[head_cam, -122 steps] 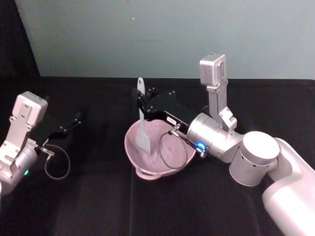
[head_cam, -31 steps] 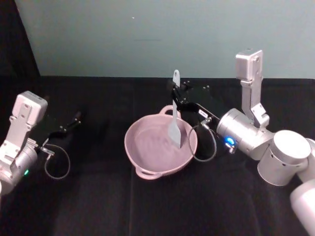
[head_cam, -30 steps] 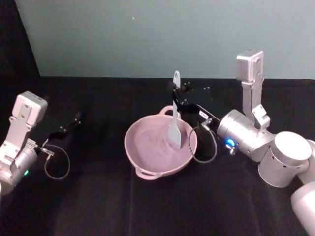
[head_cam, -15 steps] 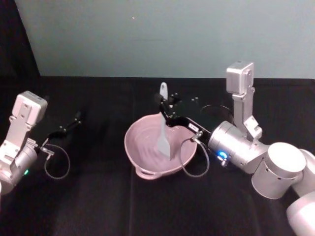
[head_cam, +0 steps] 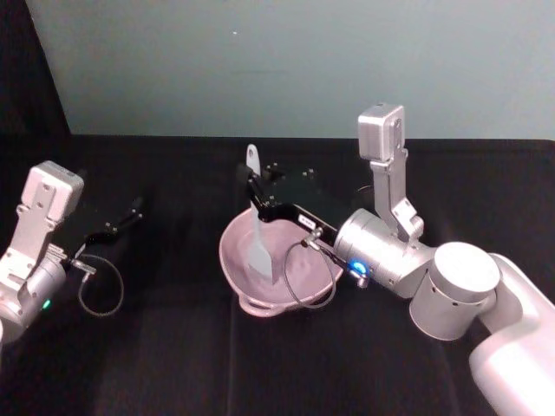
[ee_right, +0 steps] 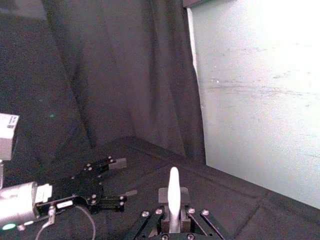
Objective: Use the one hand to pick up the spoon and stir the clear water in the bowl.
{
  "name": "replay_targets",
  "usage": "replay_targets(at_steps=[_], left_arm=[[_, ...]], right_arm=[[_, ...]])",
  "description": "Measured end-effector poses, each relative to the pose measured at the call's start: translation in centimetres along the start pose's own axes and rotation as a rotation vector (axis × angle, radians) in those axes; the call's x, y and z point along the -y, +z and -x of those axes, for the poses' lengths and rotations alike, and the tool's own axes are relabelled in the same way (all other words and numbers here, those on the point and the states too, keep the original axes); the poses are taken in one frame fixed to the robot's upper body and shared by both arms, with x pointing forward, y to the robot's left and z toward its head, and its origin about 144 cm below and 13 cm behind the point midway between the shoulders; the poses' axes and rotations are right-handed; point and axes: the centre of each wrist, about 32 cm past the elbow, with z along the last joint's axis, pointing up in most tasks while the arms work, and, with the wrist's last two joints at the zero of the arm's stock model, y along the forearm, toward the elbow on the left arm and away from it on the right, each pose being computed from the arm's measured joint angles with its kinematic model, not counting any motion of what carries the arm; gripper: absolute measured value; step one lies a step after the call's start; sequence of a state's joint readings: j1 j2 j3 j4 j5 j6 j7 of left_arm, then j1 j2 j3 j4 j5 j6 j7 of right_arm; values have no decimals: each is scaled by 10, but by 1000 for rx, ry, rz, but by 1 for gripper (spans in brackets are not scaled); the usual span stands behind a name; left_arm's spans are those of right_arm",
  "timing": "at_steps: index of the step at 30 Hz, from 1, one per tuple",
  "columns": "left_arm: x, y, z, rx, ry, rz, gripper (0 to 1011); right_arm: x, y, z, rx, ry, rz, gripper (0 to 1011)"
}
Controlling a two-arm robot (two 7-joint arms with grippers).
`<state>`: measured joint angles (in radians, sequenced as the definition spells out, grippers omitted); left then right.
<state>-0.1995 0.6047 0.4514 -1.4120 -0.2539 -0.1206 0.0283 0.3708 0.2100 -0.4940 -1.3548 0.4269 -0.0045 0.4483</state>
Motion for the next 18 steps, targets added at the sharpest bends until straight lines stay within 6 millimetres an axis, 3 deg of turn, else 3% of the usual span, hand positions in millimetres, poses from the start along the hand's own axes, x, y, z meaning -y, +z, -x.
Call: replay_targets(at_steps=[10, 18], left_arm=[[0, 0, 0, 0, 0, 0, 1011], [0, 0, 0, 0, 0, 0, 1011]], right_arm=[[-18, 4, -14, 7, -29, 6, 114], [-16, 9, -28, 14, -75, 4, 114]])
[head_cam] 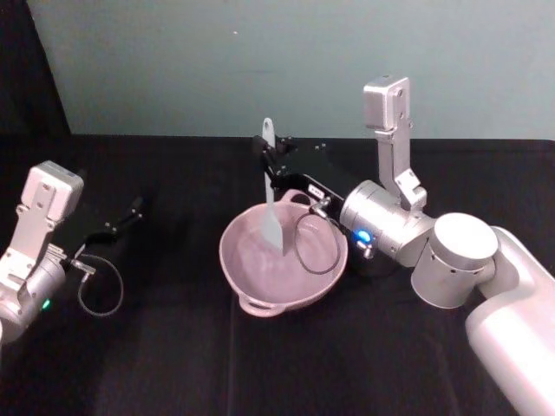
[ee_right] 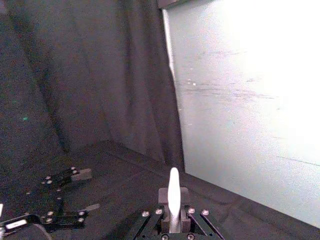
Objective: Use the one hand to pick up the spoon and stir the clear water in the bowl.
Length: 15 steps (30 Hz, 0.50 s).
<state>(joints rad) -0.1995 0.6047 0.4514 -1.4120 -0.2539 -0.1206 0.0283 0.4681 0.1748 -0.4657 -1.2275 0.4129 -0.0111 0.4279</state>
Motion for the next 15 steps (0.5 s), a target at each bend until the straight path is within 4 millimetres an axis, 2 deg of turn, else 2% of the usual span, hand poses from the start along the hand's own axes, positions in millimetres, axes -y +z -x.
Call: replay_targets(at_steps=[6, 15], left_arm=[[0, 0, 0, 0, 0, 0, 1011], [0, 0, 0, 0, 0, 0, 1011]], right_arm=[[12, 2, -10, 9, -29, -2, 116], [34, 4, -10, 32, -36, -1, 116]])
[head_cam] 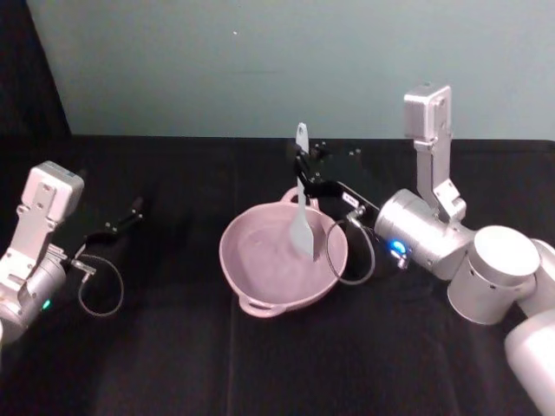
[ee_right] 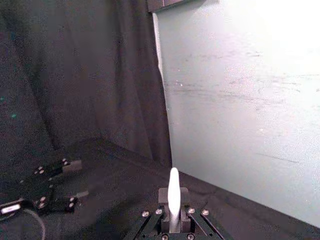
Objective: Use the one hand to pick up the spoon and stir the clear water in the bowl.
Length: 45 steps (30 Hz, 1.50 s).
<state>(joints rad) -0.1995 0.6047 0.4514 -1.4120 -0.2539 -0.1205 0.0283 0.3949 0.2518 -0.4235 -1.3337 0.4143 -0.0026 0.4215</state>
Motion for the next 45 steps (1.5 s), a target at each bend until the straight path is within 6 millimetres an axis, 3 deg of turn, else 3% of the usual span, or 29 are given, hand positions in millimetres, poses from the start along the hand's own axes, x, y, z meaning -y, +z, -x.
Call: replay_targets(at_steps=[8, 15, 31, 45], left_arm=[[0, 0, 0, 0, 0, 0, 1011], [0, 0, 0, 0, 0, 0, 1011], [0, 0, 0, 0, 0, 0, 1011], [0, 0, 0, 0, 0, 0, 1011]], right_arm=[[15, -3, 12, 1, 26, -3, 116], [12, -5, 25, 4, 71, -1, 116], [-21, -4, 42, 11, 133, 2, 116], [-41, -1, 28, 4, 87, 6, 116]])
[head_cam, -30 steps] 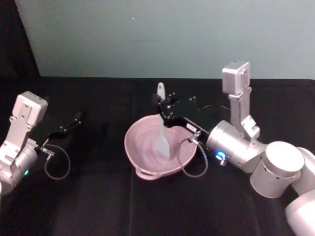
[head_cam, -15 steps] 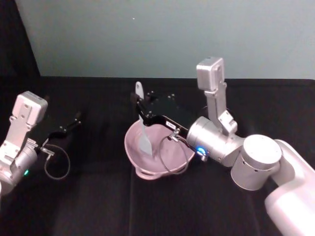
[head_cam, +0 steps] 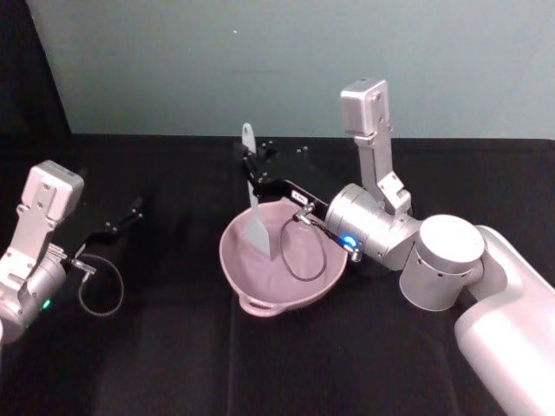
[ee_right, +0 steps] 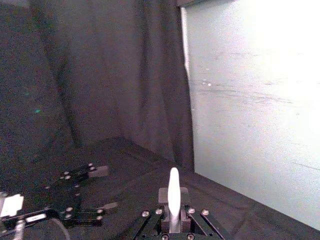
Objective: Use the one hand to pick up the spoon and stir the clear water in the bowl.
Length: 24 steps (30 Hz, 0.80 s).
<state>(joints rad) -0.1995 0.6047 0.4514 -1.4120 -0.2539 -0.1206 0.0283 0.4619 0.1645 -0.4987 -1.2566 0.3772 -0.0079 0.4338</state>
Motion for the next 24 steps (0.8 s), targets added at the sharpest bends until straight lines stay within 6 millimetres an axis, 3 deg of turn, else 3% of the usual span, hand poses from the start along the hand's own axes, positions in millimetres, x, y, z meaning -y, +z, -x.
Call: replay_targets(at_steps=[14, 24], left_arm=[[0, 0, 0, 0, 0, 0, 1011], [0, 0, 0, 0, 0, 0, 1011]], right_arm=[[22, 2, -25, 3, -87, -9, 114], [48, 1, -20, 16, -88, -7, 116]])
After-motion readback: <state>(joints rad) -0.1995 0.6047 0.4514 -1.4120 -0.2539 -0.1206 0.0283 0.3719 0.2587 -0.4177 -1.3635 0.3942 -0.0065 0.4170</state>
